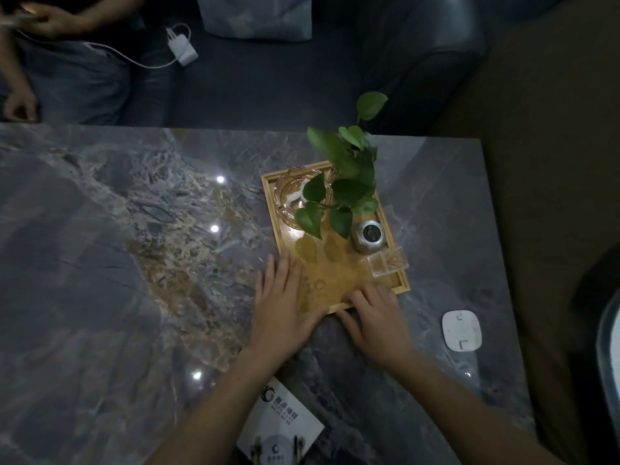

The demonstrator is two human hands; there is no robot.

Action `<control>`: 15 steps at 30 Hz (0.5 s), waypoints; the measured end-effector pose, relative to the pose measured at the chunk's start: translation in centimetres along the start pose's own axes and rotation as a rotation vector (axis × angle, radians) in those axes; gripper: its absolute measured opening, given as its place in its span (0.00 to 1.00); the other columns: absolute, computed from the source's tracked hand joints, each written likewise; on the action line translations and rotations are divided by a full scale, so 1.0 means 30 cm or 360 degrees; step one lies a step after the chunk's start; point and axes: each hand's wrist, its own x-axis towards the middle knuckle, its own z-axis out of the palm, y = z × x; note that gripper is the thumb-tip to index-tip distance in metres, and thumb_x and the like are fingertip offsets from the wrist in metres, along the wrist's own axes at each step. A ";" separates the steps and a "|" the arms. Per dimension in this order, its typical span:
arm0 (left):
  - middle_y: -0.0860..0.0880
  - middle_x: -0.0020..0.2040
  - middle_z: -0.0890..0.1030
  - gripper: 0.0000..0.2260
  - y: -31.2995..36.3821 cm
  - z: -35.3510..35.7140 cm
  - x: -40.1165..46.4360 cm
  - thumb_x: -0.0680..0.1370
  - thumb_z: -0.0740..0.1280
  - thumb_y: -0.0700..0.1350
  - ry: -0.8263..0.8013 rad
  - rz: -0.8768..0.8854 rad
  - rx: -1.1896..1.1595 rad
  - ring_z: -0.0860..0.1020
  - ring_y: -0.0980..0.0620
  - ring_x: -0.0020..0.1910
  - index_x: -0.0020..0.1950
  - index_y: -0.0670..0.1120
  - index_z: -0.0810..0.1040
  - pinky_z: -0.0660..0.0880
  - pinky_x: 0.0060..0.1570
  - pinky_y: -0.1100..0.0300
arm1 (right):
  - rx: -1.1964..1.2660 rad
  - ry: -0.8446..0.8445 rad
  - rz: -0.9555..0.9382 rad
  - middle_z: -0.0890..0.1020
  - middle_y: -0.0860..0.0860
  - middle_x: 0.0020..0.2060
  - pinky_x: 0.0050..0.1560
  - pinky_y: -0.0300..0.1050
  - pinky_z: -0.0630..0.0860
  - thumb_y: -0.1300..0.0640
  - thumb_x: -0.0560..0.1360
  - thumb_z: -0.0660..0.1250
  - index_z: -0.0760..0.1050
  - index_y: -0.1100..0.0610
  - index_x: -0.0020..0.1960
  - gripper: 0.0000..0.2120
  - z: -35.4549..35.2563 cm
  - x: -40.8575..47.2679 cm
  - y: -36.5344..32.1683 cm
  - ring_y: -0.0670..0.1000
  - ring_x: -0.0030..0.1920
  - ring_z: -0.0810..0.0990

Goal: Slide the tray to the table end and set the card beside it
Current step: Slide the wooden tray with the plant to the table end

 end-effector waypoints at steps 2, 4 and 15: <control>0.50 0.81 0.42 0.43 0.020 0.020 0.011 0.75 0.56 0.73 -0.0018 0.0056 0.0115 0.36 0.49 0.79 0.80 0.48 0.51 0.39 0.77 0.44 | 0.0001 -0.0007 -0.0005 0.76 0.52 0.46 0.50 0.51 0.70 0.46 0.78 0.62 0.74 0.54 0.49 0.11 -0.006 0.001 -0.001 0.55 0.48 0.74; 0.50 0.81 0.42 0.44 0.031 0.032 0.027 0.74 0.53 0.75 -0.0062 0.0089 0.0190 0.35 0.48 0.79 0.80 0.48 0.50 0.40 0.77 0.43 | 0.0000 -0.0007 -0.0020 0.76 0.52 0.46 0.51 0.51 0.71 0.48 0.79 0.62 0.75 0.54 0.49 0.10 -0.012 0.000 -0.002 0.55 0.48 0.74; 0.46 0.81 0.51 0.46 -0.001 0.020 0.062 0.70 0.58 0.76 -0.0127 0.0246 0.0152 0.42 0.50 0.80 0.79 0.48 0.58 0.49 0.78 0.47 | 0.0004 0.0026 -0.0059 0.77 0.54 0.47 0.51 0.49 0.69 0.55 0.78 0.63 0.76 0.55 0.51 0.06 -0.009 -0.008 0.017 0.56 0.49 0.75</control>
